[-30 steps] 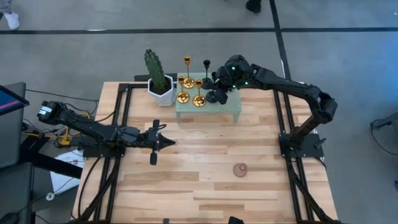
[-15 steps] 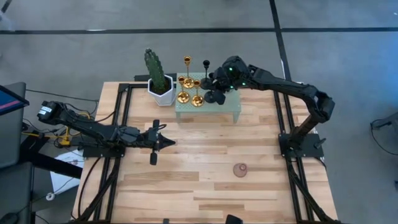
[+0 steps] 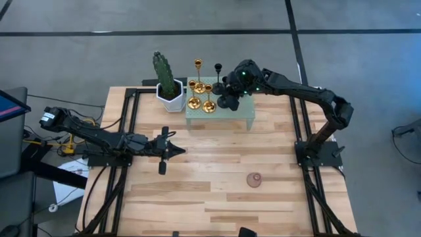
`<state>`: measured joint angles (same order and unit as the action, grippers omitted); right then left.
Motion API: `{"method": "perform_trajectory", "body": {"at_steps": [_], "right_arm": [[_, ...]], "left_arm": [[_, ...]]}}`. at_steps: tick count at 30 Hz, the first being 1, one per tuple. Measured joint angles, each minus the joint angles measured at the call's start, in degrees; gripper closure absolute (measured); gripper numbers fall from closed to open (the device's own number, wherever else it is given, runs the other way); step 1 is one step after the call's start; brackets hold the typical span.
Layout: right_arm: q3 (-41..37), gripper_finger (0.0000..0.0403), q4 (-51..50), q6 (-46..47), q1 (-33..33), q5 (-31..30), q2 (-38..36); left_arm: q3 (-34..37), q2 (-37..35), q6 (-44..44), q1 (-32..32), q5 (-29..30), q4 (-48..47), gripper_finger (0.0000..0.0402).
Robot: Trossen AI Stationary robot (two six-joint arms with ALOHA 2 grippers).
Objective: Pick & Place candle stick holders
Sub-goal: Put the black candle holder on the shelf, then put the pink glass candle holder on the shelf
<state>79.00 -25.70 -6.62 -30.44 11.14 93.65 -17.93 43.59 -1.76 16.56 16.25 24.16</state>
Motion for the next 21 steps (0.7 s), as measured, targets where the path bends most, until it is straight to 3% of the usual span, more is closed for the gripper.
{"method": "perform_trajectory", "body": {"at_steps": [11, 21], "right_arm": [[0.0, 0.0253, 0.0, -1.3, 0.0, 0.5, -0.4], [0.0, 0.0233, -2.5, -1.5, 0.4, 0.7, -4.8]], "left_arm": [[0.0, 0.0, 0.0, 0.0, 0.0, 0.0, 0.0394], [0.0, 0.0, 0.0, 0.0, 0.0, 0.0, 0.0394]]}}
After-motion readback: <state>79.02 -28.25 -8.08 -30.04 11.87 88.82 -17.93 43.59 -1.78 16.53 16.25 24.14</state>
